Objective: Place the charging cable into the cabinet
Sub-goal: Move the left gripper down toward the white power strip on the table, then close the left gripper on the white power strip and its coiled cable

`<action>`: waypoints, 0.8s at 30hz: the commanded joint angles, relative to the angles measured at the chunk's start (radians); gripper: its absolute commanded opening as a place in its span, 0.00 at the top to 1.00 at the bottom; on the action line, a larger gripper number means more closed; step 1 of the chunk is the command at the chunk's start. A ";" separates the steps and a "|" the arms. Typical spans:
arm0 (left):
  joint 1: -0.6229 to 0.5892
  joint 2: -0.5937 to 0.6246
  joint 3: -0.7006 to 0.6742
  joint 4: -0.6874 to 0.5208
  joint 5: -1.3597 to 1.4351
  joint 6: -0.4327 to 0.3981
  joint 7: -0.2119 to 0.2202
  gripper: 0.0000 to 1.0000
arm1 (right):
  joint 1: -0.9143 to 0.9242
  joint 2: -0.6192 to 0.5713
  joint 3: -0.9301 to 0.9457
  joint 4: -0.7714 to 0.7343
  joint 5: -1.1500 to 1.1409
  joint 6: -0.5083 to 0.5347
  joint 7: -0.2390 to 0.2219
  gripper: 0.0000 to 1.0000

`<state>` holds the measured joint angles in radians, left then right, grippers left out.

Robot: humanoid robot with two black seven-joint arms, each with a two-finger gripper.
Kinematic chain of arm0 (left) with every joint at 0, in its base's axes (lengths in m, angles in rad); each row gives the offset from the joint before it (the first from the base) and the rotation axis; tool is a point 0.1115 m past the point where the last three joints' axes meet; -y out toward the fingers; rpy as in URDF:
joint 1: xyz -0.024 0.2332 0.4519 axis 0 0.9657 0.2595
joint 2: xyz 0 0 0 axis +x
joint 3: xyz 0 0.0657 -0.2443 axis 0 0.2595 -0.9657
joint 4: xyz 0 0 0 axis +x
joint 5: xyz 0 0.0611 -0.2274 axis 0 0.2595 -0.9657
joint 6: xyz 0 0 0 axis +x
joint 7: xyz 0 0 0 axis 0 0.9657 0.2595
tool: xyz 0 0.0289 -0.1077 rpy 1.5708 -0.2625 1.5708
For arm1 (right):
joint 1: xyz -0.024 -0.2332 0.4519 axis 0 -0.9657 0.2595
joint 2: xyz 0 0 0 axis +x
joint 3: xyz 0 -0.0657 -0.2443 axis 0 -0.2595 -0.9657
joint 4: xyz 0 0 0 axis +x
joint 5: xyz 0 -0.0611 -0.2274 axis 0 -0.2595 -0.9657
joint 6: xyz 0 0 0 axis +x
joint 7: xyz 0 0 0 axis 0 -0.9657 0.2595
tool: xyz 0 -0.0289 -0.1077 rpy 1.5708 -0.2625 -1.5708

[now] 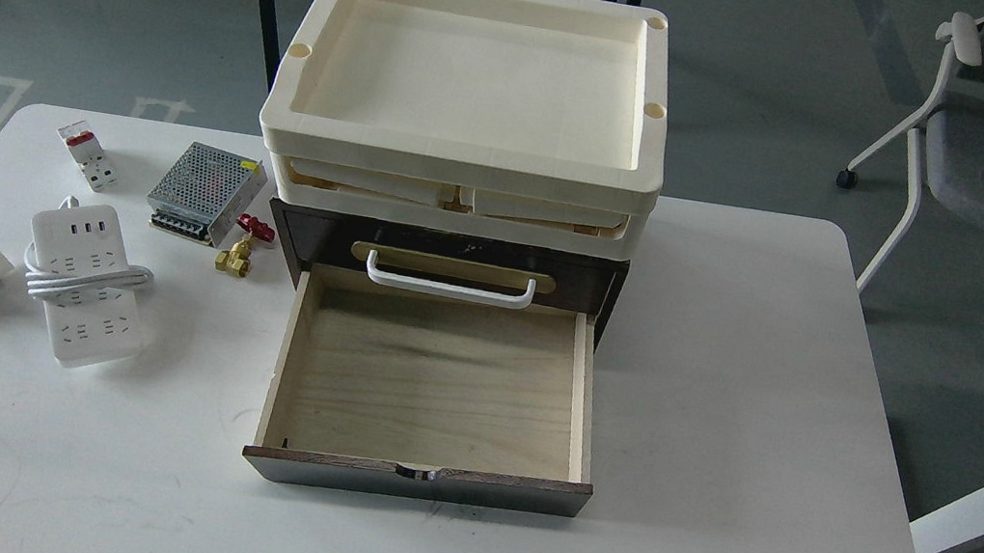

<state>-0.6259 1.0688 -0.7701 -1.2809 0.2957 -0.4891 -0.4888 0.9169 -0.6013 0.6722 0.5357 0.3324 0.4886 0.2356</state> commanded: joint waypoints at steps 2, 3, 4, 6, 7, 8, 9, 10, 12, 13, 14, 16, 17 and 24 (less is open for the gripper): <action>0.025 0.160 0.008 -0.253 0.498 0.000 0.000 0.00 | -0.013 0.000 0.001 0.001 0.000 0.000 0.002 0.00; 0.026 0.190 0.021 -0.300 0.604 0.000 0.000 0.00 | -0.015 0.000 0.001 0.001 0.000 0.000 0.002 0.00; 0.026 0.215 0.044 -0.333 0.690 0.000 0.000 0.00 | -0.018 0.000 0.001 0.001 0.000 0.000 0.001 0.00; 0.025 0.255 0.113 -0.368 0.871 0.000 0.000 0.00 | -0.027 -0.002 0.003 0.001 0.000 0.000 0.002 0.00; 0.020 0.260 0.139 -0.368 0.943 0.000 0.000 0.00 | -0.032 -0.002 0.006 0.001 0.000 0.000 0.002 0.00; 0.015 0.261 0.162 -0.361 1.033 0.000 0.000 0.00 | -0.035 -0.002 0.007 0.000 0.000 0.000 0.002 0.00; 0.017 0.260 0.178 -0.341 1.122 0.000 0.000 0.00 | -0.041 -0.002 0.007 0.000 0.000 0.000 0.002 0.00; 0.015 0.252 0.189 -0.306 1.204 0.000 0.000 0.00 | -0.044 -0.002 0.007 0.000 0.000 0.000 0.002 0.00; 0.008 0.209 0.196 -0.220 1.369 0.000 0.000 0.00 | -0.047 0.000 0.007 0.000 0.000 0.000 0.004 0.00; -0.001 0.166 0.198 -0.180 1.436 0.000 0.000 0.00 | -0.052 0.000 0.007 0.000 -0.001 0.000 0.004 0.00; -0.014 0.122 0.199 -0.132 1.505 0.000 0.000 0.00 | -0.055 0.000 0.007 0.000 -0.001 0.000 0.002 0.00; -0.025 0.050 0.201 -0.039 1.611 0.000 0.000 0.00 | -0.058 0.000 0.009 0.000 -0.001 0.000 0.004 0.00; -0.025 0.010 0.203 0.004 1.664 0.000 0.000 0.00 | -0.058 0.000 0.009 0.000 -0.001 0.000 0.004 0.00; -0.029 -0.153 0.256 0.121 1.886 0.000 0.000 0.01 | -0.073 -0.011 0.012 -0.005 -0.001 0.000 0.004 0.00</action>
<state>-0.6529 0.9498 -0.5382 -1.1853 2.1423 -0.4883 -0.4888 0.8509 -0.6017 0.6831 0.5319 0.3314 0.4889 0.2394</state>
